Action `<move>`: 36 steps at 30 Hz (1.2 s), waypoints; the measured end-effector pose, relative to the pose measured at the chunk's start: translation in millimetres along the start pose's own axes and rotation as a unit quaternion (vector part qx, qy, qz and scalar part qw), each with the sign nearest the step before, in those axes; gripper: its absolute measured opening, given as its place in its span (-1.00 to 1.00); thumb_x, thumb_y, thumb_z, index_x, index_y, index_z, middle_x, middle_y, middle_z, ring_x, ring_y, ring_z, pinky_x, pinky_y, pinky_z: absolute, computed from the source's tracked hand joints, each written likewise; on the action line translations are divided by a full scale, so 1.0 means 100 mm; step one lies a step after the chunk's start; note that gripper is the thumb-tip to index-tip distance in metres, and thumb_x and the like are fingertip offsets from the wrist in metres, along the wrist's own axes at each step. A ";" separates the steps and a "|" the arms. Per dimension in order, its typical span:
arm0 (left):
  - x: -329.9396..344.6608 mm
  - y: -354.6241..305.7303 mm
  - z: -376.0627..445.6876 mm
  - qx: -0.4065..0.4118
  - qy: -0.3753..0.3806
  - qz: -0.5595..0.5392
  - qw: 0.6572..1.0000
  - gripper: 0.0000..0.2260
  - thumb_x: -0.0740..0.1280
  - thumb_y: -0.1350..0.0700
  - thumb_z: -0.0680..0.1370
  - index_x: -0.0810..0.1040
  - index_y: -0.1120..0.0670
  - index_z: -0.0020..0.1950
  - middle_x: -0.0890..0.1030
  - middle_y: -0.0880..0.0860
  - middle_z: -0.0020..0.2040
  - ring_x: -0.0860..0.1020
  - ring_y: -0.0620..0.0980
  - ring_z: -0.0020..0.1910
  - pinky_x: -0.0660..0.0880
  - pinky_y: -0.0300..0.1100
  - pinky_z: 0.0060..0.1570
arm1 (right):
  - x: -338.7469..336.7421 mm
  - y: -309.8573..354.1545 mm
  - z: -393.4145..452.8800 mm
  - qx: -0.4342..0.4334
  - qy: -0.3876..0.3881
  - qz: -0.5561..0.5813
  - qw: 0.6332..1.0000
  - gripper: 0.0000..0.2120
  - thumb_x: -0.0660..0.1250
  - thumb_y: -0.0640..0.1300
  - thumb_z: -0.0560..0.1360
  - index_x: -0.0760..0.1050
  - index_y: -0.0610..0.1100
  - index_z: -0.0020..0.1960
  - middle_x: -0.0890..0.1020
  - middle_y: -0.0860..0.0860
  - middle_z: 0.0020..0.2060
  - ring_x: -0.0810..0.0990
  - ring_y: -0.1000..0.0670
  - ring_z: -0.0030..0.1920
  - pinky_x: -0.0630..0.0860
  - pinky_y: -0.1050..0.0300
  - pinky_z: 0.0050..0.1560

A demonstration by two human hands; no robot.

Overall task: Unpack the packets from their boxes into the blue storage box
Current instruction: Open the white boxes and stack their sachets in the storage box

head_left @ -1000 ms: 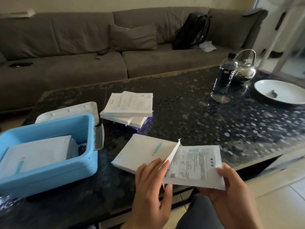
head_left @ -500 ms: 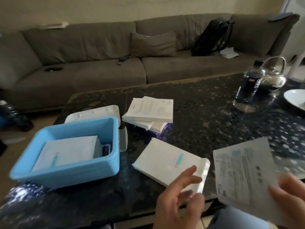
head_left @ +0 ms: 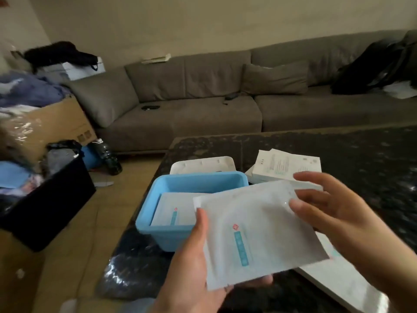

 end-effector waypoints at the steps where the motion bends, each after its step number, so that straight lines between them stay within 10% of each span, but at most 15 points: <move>1: -0.03 -0.12 -0.03 -0.005 0.033 0.020 0.999 -0.45 0.40 -0.26 0.31 0.59 -0.04 0.23 0.67 0.24 0.11 0.68 0.29 -0.02 0.63 0.20 -0.15 | 0.10 0.08 0.04 0.028 0.058 0.040 0.997 -0.50 0.40 0.04 0.28 0.45 0.15 0.21 0.72 0.13 -0.09 0.71 0.09 -0.08 0.62 0.08 -0.07; 4: -0.23 -0.39 -0.03 0.026 0.019 0.061 0.998 -0.60 0.21 -0.21 0.48 0.66 -0.08 0.16 0.69 0.21 0.08 0.70 0.24 -0.06 0.64 0.15 -0.23 | 0.23 0.12 0.31 0.057 0.101 0.019 0.993 -0.50 0.37 -0.09 0.33 0.43 0.15 0.25 0.74 0.03 -0.10 0.73 0.00 -0.09 0.67 0.07 -0.16; 12: -0.76 -1.05 0.00 0.098 -0.029 0.300 0.948 -0.74 0.46 0.14 0.33 0.72 0.15 0.00 0.72 0.20 -0.01 0.68 0.01 -0.32 0.57 -0.30 -0.45 | 0.62 0.03 0.78 0.086 0.053 0.067 0.993 -0.54 0.36 -0.24 0.47 0.45 0.13 0.29 0.74 0.05 -0.13 0.73 0.00 -0.12 0.69 0.00 -0.20; 18: -1.02 -1.29 0.07 0.119 -0.105 0.347 0.924 -0.47 0.51 0.17 0.30 0.52 0.01 0.25 0.72 0.18 -0.15 0.63 -0.01 -0.36 0.54 -0.27 -0.43 | 0.87 -0.02 1.04 0.101 0.046 0.030 0.993 -0.54 0.40 -0.20 0.46 0.45 0.13 0.30 0.69 0.05 -0.06 0.69 -0.06 -0.08 0.67 0.05 -0.27; 25: -1.22 -1.47 0.21 0.273 -0.268 0.425 0.820 -0.75 0.37 0.22 0.56 0.56 -0.07 0.16 0.71 0.00 -0.16 0.68 -0.06 -0.20 0.59 -0.16 -0.14 | 1.10 -0.18 1.24 0.118 0.017 -0.040 0.992 -0.52 0.39 -0.21 0.49 0.38 0.06 0.35 0.65 0.02 -0.04 0.66 0.02 -0.14 0.64 0.14 -0.39; 36: -1.23 -1.40 0.50 0.305 -0.211 0.514 0.774 -0.84 0.36 0.19 0.58 0.58 -0.05 0.09 0.71 -0.08 -0.16 0.66 -0.22 -0.17 0.51 -0.46 -0.17 | 1.40 -0.43 1.34 0.200 0.077 -0.091 0.972 -0.50 0.45 -0.16 0.47 0.37 0.08 0.33 0.66 -0.05 0.00 0.70 -0.08 -0.11 0.68 -0.08 -0.12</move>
Point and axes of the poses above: each hand's wrist, its own z-axis towards the middle knuckle, its own x-axis out of the palm, y = z × x, the point moved 1 cm from there along z, towards the middle knuckle
